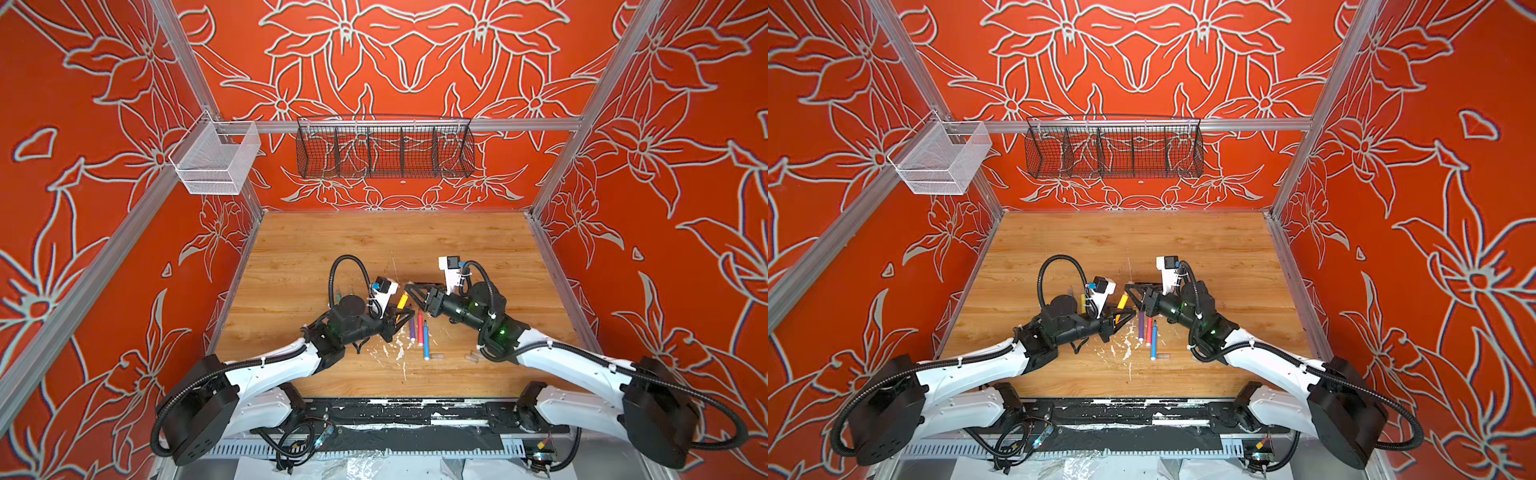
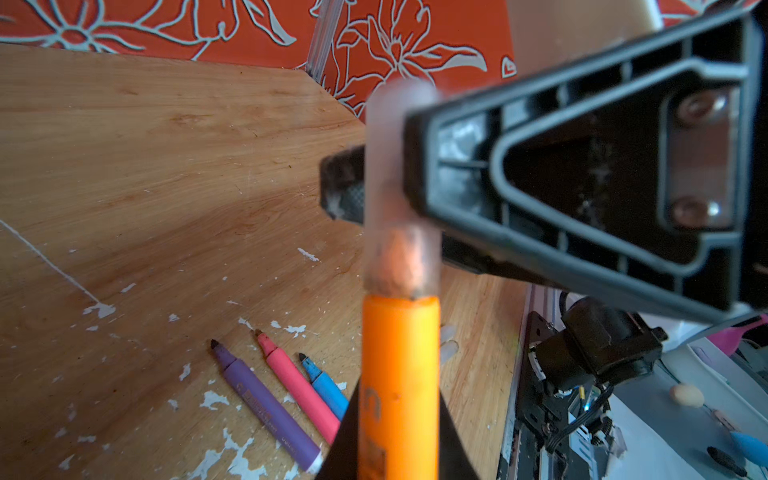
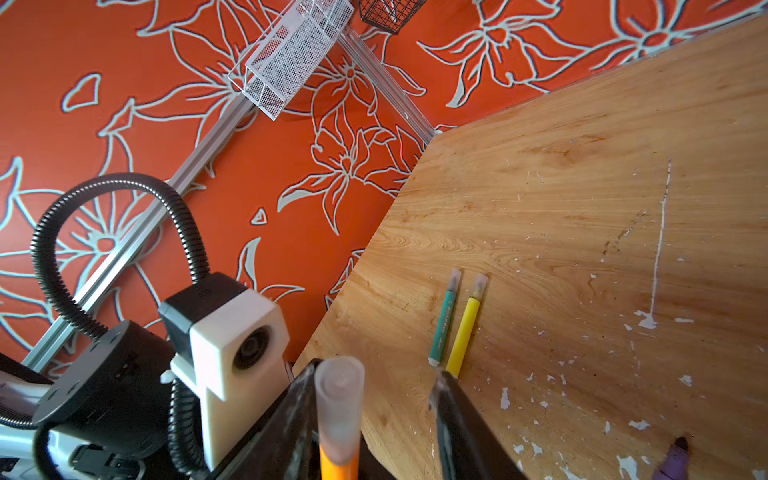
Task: Insert the pens into the pen caps
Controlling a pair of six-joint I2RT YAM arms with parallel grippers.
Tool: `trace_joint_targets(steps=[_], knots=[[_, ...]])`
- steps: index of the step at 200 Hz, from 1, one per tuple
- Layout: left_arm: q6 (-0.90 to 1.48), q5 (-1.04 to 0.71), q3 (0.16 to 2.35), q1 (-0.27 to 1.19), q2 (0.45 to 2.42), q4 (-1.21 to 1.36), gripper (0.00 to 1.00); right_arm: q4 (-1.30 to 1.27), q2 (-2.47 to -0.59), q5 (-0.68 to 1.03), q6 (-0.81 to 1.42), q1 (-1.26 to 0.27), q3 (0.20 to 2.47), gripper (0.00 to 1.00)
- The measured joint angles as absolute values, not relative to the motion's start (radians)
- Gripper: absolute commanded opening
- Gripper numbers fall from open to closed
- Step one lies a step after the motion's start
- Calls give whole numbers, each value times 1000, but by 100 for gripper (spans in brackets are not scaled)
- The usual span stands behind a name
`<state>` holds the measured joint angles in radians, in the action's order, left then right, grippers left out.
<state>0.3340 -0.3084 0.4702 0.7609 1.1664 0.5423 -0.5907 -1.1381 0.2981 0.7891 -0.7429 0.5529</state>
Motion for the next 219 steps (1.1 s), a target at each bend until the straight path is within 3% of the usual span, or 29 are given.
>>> trace_joint_targets(steps=[43,118,159,219], knots=[[306,-297,475,768,1175,520,0,-587,-1138,306,791,-732,556,48],[280,-282,500,786,1200,494,0,-587,-1142,323,800,-721,557,31],[276,-265,503,788,1203,479,0,-587,-1158,334,809,-721,565,0],[307,-229,542,785,1179,406,0,-633,-1171,347,818,-722,565,0]])
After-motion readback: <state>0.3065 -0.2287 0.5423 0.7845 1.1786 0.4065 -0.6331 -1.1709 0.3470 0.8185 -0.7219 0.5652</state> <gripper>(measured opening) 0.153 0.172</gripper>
